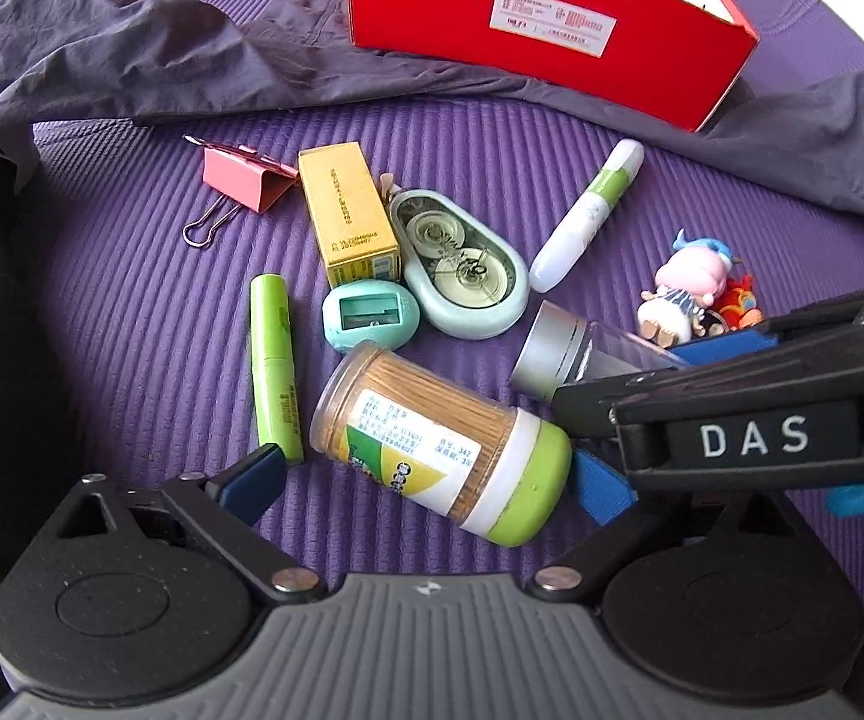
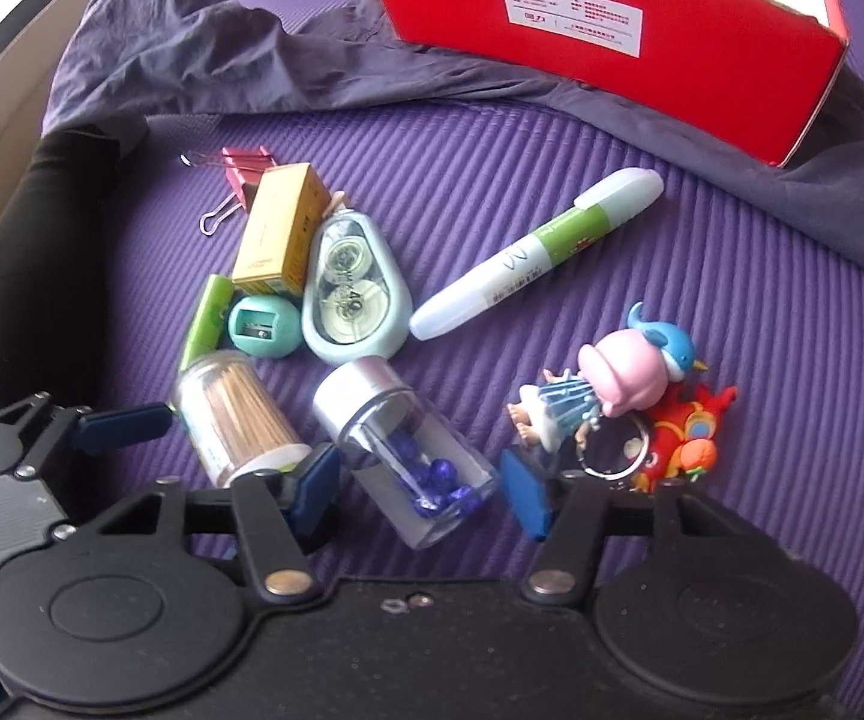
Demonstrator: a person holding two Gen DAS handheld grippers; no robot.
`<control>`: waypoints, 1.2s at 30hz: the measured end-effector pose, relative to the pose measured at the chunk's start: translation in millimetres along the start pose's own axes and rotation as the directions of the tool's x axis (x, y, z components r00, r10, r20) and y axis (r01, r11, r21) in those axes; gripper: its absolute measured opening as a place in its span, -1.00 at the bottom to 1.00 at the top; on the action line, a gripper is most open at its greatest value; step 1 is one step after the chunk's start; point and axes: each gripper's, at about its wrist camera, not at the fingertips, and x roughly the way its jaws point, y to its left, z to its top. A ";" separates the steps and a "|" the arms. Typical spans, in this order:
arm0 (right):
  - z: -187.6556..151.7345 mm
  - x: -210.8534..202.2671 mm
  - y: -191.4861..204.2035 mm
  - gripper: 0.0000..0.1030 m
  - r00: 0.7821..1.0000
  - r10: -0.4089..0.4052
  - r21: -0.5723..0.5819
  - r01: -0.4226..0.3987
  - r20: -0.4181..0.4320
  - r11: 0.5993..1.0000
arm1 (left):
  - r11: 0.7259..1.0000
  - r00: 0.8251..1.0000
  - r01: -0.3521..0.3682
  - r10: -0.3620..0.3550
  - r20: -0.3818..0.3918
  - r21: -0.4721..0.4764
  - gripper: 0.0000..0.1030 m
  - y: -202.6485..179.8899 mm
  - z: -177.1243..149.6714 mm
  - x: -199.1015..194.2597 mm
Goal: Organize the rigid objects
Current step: 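Grasp the toothpick jar with the left tool while the right tool grasps the blue-pin jar, then carry the toothpick jar and blue-pin jar with both tools into the red shoebox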
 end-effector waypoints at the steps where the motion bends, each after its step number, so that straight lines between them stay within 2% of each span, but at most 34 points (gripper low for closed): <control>1: -0.1 -0.4 0.3 0.11 1.000 0.000 -0.001 0.000 0.002 1.000 | 1.000 1.000 0.006 -0.006 0.005 0.006 0.78 -0.9 -0.4 -1.4; 4: -2.2 -1.8 0.4 0.11 1.000 -0.002 0.002 0.002 0.012 1.000 | 1.000 1.000 0.012 -0.012 0.013 0.018 0.74 -3.3 -1.8 -3.8; 13: -8.1 -17.7 -6.9 0.11 0.997 0.031 0.071 -0.036 0.072 0.997 | 0.999 0.999 0.033 -0.033 0.031 -0.026 0.74 0.8 -1.1 -15.4; 21: -11.6 -54.8 -23.4 0.11 0.986 0.063 0.178 -0.091 0.157 0.980 | 0.992 0.994 0.106 -0.103 0.045 -0.073 0.74 4.2 7.7 -37.1; 24: -7.1 -75.3 -26.3 0.11 0.977 0.058 0.193 -0.098 0.203 0.976 | 0.981 0.987 0.157 -0.152 0.056 -0.110 0.74 8.2 19.4 -50.4; 30: 8.8 -117.6 -34.8 0.11 0.955 0.041 0.199 -0.103 0.294 0.975 | 0.981 0.982 0.164 -0.153 0.111 -0.105 0.74 9.1 52.7 -83.0; 36: 24.4 -145.9 -48.0 0.11 0.939 0.023 0.201 -0.097 0.343 0.975 | 0.973 0.977 0.185 -0.166 0.137 -0.135 0.74 6.7 97.4 -106.8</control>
